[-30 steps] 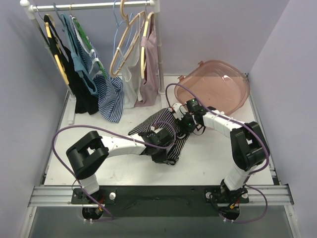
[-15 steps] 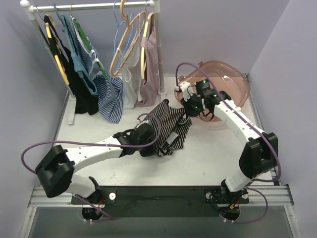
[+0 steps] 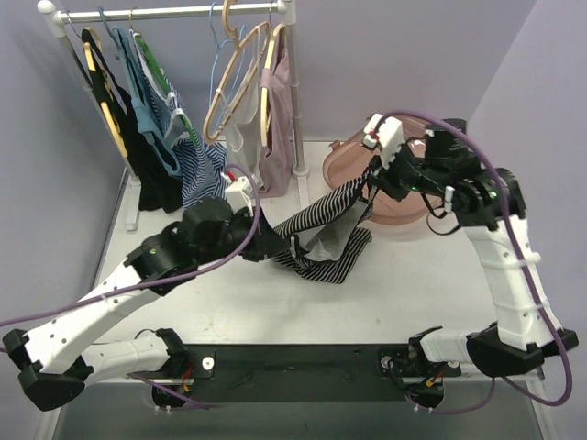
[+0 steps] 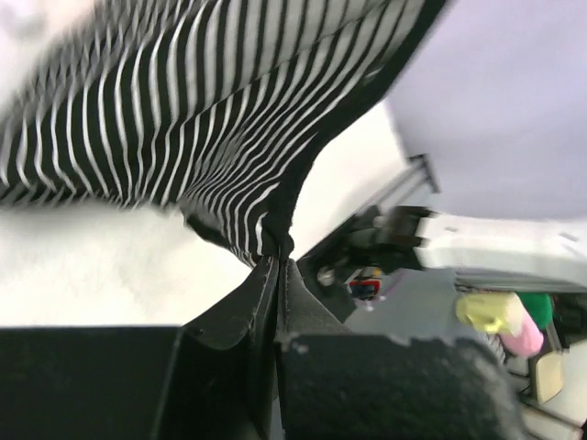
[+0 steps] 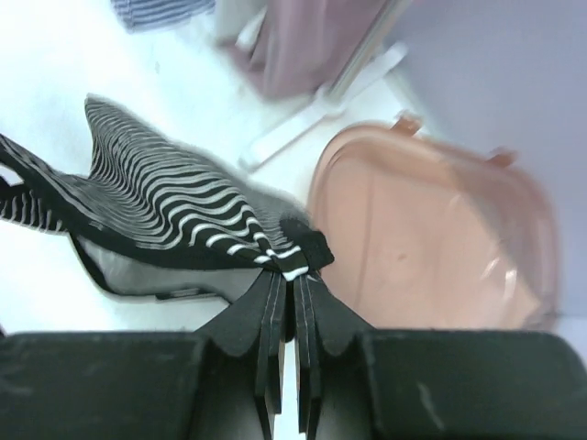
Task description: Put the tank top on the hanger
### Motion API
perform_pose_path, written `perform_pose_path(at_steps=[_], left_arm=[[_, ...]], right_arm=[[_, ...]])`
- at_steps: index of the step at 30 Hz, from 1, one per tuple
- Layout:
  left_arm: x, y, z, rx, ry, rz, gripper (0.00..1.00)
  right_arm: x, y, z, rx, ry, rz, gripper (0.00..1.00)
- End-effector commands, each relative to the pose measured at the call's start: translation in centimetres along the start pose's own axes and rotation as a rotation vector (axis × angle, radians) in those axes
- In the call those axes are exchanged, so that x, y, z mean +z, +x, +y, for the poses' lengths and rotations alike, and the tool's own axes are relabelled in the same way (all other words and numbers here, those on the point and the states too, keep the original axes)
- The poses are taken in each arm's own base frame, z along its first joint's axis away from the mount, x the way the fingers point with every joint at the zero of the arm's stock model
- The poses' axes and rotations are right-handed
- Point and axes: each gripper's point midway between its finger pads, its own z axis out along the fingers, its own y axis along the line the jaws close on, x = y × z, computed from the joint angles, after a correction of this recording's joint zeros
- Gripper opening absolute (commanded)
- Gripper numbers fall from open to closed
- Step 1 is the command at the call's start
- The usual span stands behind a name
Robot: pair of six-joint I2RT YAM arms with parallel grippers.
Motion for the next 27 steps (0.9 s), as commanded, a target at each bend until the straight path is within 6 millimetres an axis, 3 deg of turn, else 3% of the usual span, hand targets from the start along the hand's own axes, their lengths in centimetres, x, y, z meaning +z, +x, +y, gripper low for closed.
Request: perform_pose_path(at_steps=[1,3,4,5,6,7,10,13,14,15,16,17,19,20,21,22,23,24,25,26,27], left_arm=[[-6.5,-5.5,-8.3,0.218,0.279,-0.120,0.00],[-9.7,-8.1,-11.8,0.274,0.380,-0.192,0.00],[-10.5,-8.7,-13.0,0.293,0.419,-0.198,0.00],[-11.3,-9.3,-13.9,0.305,0.442,-0.214,0.00],[-13.2,-10.6,-15.5,0.326,0.488,-0.258,0.00],[-13.6,-10.8,-16.3,0.334,0.515,-0.256,0.00],[-15.4,-11.8,-17.7,0.345,0.563,-0.303,0.00],[-14.9,-11.3,-16.9,0.342,0.548,-0.301,0.00],[-14.4,-10.9,-16.4,0.335,0.536,-0.291,0.00],[-13.8,-10.5,-15.8,0.322,0.523,-0.281,0.00],[-12.0,-9.1,-14.1,0.306,0.488,-0.249,0.00],[-11.2,-8.5,-13.2,0.294,0.469,-0.238,0.00],[-9.7,-7.2,-11.7,0.256,0.451,-0.227,0.00],[-6.8,-4.7,-9.0,0.225,0.392,-0.161,0.00],[-6.1,-4.2,-7.9,0.188,0.372,-0.156,0.00],[-5.2,-3.8,-7.3,0.173,0.369,-0.161,0.00],[-2.8,-1.5,-4.5,0.126,0.305,-0.104,0.00],[-1.8,-0.9,-3.3,0.107,0.279,-0.093,0.00],[-0.7,-0.6,-1.8,0.082,0.248,-0.094,0.00],[0.8,1.1,0.6,0.037,0.195,-0.054,0.00],[2.1,1.8,2.1,0.008,0.163,-0.040,0.00]], right_arm=[[-7.7,-5.6,-0.5,-0.091,0.134,-0.175,0.00],[-10.3,-7.5,-0.3,-0.104,0.170,-0.245,0.00],[-12.7,-9.3,0.1,-0.121,0.198,-0.316,0.00],[-14.1,-10.1,0.0,-0.115,0.221,-0.356,0.00],[-15.3,-10.9,0.0,-0.102,0.236,-0.390,0.00],[-17.5,-12.0,-0.1,-0.057,0.262,-0.453,0.00],[-19.2,-12.4,0.0,0.038,0.265,-0.514,0.00],[-18.1,-11.1,0.3,0.092,0.247,-0.491,0.00],[-15.6,-9.4,0.3,0.136,0.221,-0.424,0.00],[-14.5,-8.6,0.5,0.150,0.212,-0.396,0.00],[-13.8,-8.0,0.4,0.164,0.213,-0.381,0.00],[-10.9,-5.8,0.6,0.199,0.184,-0.296,0.00],[-8.0,-3.8,0.9,0.227,0.154,-0.228,0.00],[-6.7,-2.7,1.0,0.240,0.142,-0.191,0.00],[-4.1,0.0,1.6,0.267,0.117,-0.104,0.00],[-2.9,0.9,1.6,0.269,0.111,-0.081,0.00],[-1.8,2.2,1.9,0.273,0.102,-0.045,0.00],[0.3,4.9,2.5,0.278,0.079,0.034,0.00],[1.3,5.9,2.6,0.274,0.073,0.064,0.00],[2.2,7.1,2.9,0.269,0.061,0.097,0.00],[3.5,9.3,3.4,0.262,0.040,0.157,0.00]])
